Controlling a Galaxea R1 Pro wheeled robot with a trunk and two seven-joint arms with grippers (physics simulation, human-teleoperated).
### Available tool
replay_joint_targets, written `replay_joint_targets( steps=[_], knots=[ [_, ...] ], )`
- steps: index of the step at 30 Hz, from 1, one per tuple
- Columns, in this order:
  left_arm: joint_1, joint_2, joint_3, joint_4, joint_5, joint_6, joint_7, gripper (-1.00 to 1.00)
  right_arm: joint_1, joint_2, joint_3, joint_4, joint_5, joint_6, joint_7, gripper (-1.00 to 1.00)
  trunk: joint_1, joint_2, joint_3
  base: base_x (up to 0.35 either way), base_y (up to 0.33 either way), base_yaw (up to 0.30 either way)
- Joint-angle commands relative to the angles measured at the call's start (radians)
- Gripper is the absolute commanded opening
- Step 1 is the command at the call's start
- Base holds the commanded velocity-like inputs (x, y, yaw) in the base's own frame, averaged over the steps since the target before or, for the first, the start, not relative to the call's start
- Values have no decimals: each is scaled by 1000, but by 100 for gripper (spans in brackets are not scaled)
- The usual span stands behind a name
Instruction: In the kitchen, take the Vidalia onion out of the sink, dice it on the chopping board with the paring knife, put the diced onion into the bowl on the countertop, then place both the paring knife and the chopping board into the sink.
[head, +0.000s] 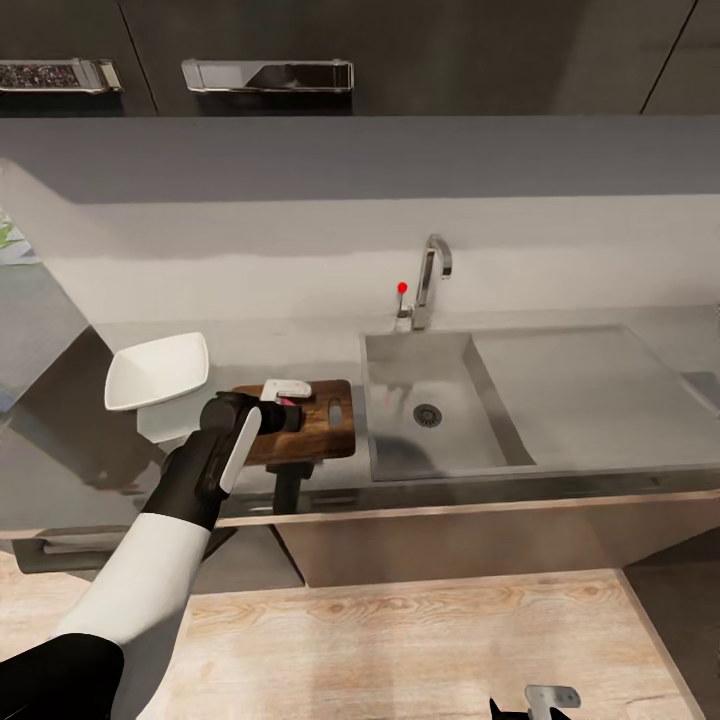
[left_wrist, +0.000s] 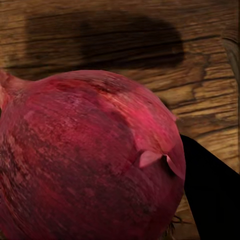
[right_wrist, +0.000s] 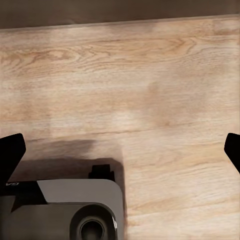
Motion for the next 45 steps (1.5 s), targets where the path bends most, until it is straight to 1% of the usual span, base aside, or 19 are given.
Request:
replay_joint_targets(
  steps=[1,12,24,29,37,45],
  knots=[
    [-1,0,0,0,5,4,2,-100,-1,-1,9,-1,-8,-3,-6,100,0,-1,-2,-26,0,0],
    [0,1,0,2,3,4,2,-100,-1,0,9,-1,-8,-3,-8,100,0,-1,-2,-5,0,0],
    [-1,2,0,2,3,4,2,-100,-1,0,9,-1,-8,-3,-8,100,0,-1,-18,0,0,0],
    [0,2,0,2,3,4,2,-100,-1,0,9,-1,-8,-3,-8,100,0,-1,-21,0,0,0],
    [-1,2,0,0,3,4,2,-100,-1,0,9,-1,-8,-3,-8,100,0,-1,-21,0,0,0],
    [0,2,0,0,3,4,2,-100,-1,0,9,-1,-8,-3,-8,100,0,-1,-11,0,0,0]
  ],
)
